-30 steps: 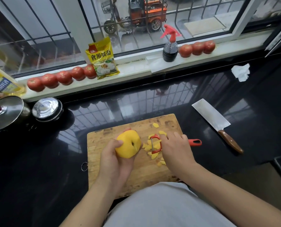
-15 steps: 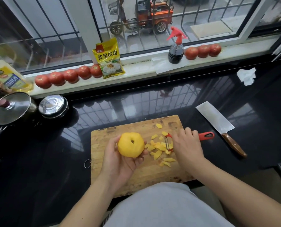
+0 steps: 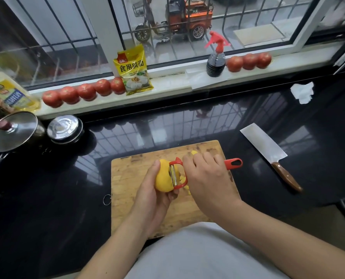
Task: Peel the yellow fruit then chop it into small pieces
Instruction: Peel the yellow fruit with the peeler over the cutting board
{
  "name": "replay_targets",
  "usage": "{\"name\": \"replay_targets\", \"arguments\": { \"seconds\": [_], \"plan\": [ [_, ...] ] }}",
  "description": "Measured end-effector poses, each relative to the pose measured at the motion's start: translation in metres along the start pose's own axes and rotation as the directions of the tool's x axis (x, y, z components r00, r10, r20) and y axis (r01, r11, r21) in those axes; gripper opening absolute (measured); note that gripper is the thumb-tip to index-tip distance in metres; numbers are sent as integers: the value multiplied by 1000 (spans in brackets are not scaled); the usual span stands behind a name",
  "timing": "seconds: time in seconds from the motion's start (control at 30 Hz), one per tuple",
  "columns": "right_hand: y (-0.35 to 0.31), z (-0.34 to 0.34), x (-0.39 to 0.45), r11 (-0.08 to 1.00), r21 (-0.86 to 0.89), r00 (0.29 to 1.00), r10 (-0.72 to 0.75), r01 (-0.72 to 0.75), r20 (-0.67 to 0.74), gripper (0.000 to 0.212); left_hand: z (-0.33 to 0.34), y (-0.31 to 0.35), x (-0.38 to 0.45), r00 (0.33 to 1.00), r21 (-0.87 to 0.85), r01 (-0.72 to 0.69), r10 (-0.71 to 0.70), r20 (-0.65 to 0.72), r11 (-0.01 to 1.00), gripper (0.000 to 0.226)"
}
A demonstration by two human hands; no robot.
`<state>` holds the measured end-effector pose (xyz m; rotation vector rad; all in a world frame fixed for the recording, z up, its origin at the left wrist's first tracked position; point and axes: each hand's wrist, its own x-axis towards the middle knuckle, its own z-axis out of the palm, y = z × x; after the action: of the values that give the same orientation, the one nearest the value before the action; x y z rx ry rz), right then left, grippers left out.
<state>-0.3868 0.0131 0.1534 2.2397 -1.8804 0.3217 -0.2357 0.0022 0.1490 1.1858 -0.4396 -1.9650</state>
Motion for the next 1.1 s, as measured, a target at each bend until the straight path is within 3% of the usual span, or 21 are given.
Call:
{"name": "replay_targets", "arguments": {
  "seconds": [0.13,0.27,0.37,0.43,0.57,0.63,0.73,0.87,0.93,1.0,1.03,1.1],
  "plan": [
    [-4,6,-3,1000,-1,1000,18,-18,-4,28,4,-4,0,998,20,-14,15,-67,1000,58],
    [12,28,-4,996,-67,993,68,-62,97,23,0,-7,0,990,12,15,-13,-141,1000,42],
    [38,44,-14,989,-87,969,136,-121,207,13,-7,-3,1,990,5,29,-28,-140,1000,50],
    [44,45,-14,990,-68,970,135,-123,204,16,-9,-1,0,991,-15,71,-72,-113,997,63],
    [42,40,-12,999,38,994,-18,14,110,14,-11,0,-2,977,-85,214,-212,35,973,74],
    [43,35,-12,986,121,993,-115,112,19,21,-15,1,-3,965,-44,251,-246,91,967,70],
    [43,21,-6,944,141,952,-284,299,-116,13,-19,2,-2,943,31,285,-286,168,958,68],
    [41,3,8,896,110,902,-422,429,-89,14,-16,4,-2,926,80,330,-339,167,941,68],
    [40,0,13,929,126,937,-349,348,-16,17,-13,5,-3,925,72,334,-341,169,940,71],
    [39,-2,16,960,251,985,-152,126,85,17,-12,6,-4,923,49,342,-345,168,938,74],
    [40,-5,18,934,355,984,-23,-42,178,16,-13,6,-5,921,31,355,-355,162,934,75],
    [41,-3,16,777,534,921,145,-332,362,20,-17,6,-6,911,-2,385,-379,164,923,77]
  ]
}}
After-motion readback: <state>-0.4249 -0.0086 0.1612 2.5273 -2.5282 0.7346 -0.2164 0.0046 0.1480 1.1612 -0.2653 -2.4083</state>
